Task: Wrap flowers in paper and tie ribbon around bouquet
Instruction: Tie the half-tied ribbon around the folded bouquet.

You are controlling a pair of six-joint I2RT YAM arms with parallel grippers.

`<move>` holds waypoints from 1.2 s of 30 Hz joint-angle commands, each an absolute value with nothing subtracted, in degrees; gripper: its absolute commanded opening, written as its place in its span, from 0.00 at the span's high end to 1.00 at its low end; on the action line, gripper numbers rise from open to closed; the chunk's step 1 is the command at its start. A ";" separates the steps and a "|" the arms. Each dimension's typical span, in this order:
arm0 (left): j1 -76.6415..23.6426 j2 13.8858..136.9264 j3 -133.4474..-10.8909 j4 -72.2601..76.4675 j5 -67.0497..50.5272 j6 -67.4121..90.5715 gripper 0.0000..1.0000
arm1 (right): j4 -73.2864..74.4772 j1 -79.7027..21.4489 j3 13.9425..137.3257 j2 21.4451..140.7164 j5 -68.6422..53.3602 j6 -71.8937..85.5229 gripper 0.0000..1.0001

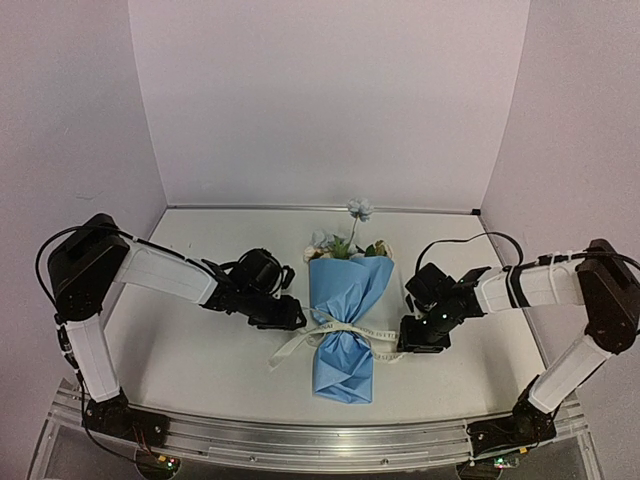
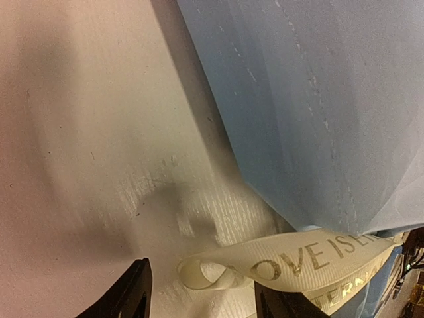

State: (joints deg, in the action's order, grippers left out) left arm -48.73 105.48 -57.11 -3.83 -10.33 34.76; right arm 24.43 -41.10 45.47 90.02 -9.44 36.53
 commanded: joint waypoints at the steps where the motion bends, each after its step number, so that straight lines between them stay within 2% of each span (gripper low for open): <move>1: -48.43 107.38 -60.20 -0.25 -11.05 36.67 0.50 | 21.19 -41.40 45.35 91.66 -7.45 38.61 0.61; 4: -48.43 108.24 -60.73 -0.24 -10.35 37.18 0.65 | 20.33 -41.40 45.13 92.17 -7.61 39.41 0.69; 8: -48.32 107.53 -60.38 -0.26 -8.14 37.95 0.93 | 20.15 -41.40 44.99 91.30 -7.29 39.58 0.84; 10: -48.11 106.05 -59.62 -0.31 -6.13 38.42 1.00 | 20.91 -41.40 45.12 90.54 -7.06 38.85 0.91; 13: -47.55 103.41 -58.47 -1.62 -3.18 38.53 1.00 | 23.66 -41.40 45.47 89.32 -6.11 36.97 1.00; 24: -45.23 97.22 -54.15 -8.07 5.58 40.80 1.00 | 29.06 -41.42 44.27 85.99 0.00 31.87 1.00; 36: -41.91 95.18 -50.05 -9.19 4.54 42.62 1.00 | 28.36 -41.31 39.91 85.35 6.86 35.21 1.00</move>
